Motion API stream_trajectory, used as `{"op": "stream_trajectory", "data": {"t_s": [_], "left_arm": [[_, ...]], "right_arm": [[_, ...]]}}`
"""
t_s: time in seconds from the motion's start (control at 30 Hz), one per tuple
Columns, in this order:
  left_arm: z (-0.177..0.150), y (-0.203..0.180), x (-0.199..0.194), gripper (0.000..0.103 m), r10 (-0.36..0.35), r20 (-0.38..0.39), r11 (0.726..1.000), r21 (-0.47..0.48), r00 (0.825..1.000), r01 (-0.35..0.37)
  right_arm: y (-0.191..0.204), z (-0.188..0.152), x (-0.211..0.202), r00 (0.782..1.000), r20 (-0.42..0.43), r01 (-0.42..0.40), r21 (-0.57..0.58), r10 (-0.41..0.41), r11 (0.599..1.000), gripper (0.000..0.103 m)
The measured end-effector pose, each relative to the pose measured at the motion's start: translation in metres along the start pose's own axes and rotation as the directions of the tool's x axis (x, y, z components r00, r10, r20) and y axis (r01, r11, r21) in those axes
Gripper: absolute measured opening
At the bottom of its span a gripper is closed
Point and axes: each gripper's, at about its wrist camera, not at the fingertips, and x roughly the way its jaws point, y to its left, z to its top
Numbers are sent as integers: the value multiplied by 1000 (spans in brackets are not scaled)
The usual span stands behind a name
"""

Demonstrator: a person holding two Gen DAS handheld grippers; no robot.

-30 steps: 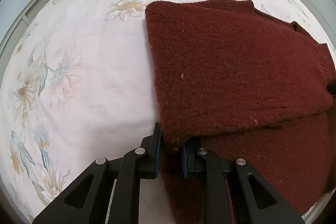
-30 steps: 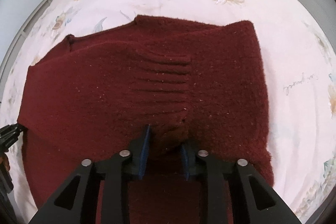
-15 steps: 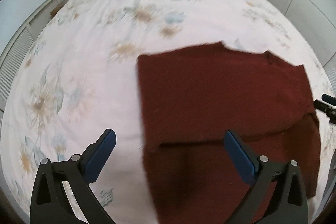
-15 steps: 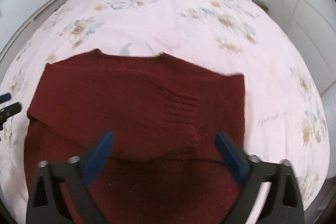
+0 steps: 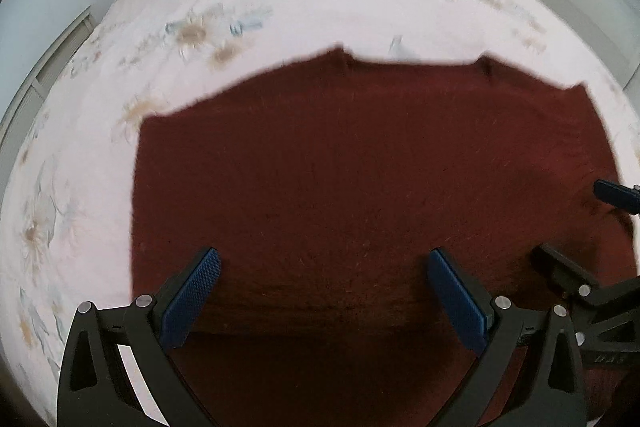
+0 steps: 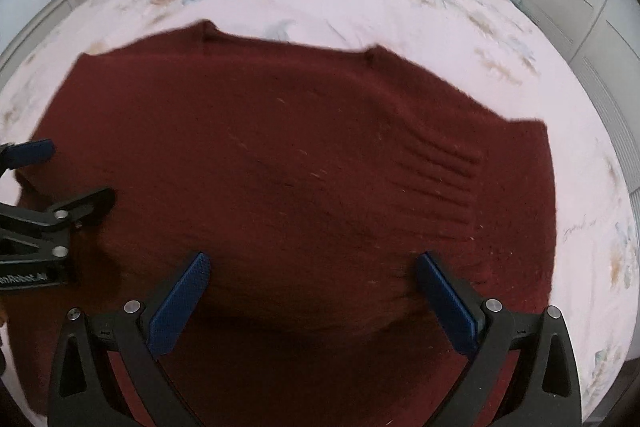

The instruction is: Fold small clothes

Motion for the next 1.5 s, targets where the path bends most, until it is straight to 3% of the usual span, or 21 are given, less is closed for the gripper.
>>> {"op": "stream_trajectory", "data": {"t_s": [0.17,0.37,0.6,0.8,1.03,1.27,1.5], "left_arm": [[-10,12,12,102,1,-11,1000,-9,1000,-1],[-17,43,13,102,0,-12,999,-46,1000,-1],[-24,55,12,102,-57,-25,995,-80,998,55],[-28,60,8,102,-71,-10,994,-82,997,70],[-20,56,-12,102,-62,-22,994,-93,998,60],[-32,57,-72,102,-69,47,992,-103,997,73],[-61,59,-121,102,-73,106,986,-139,992,87]], "right_arm": [[-36,-5,-2,999,-6,45,44,-45,998,103],[-79,-16,1,1000,-6,-17,148,18,989,103],[-89,-22,12,997,-23,-72,175,77,982,103],[-84,-21,4,997,-22,-68,181,73,981,103],[-82,-21,-52,999,38,-25,177,19,984,103],[-86,-44,-117,993,118,-2,188,-20,982,103],[-90,-77,-150,990,126,31,206,-58,978,103]]}}
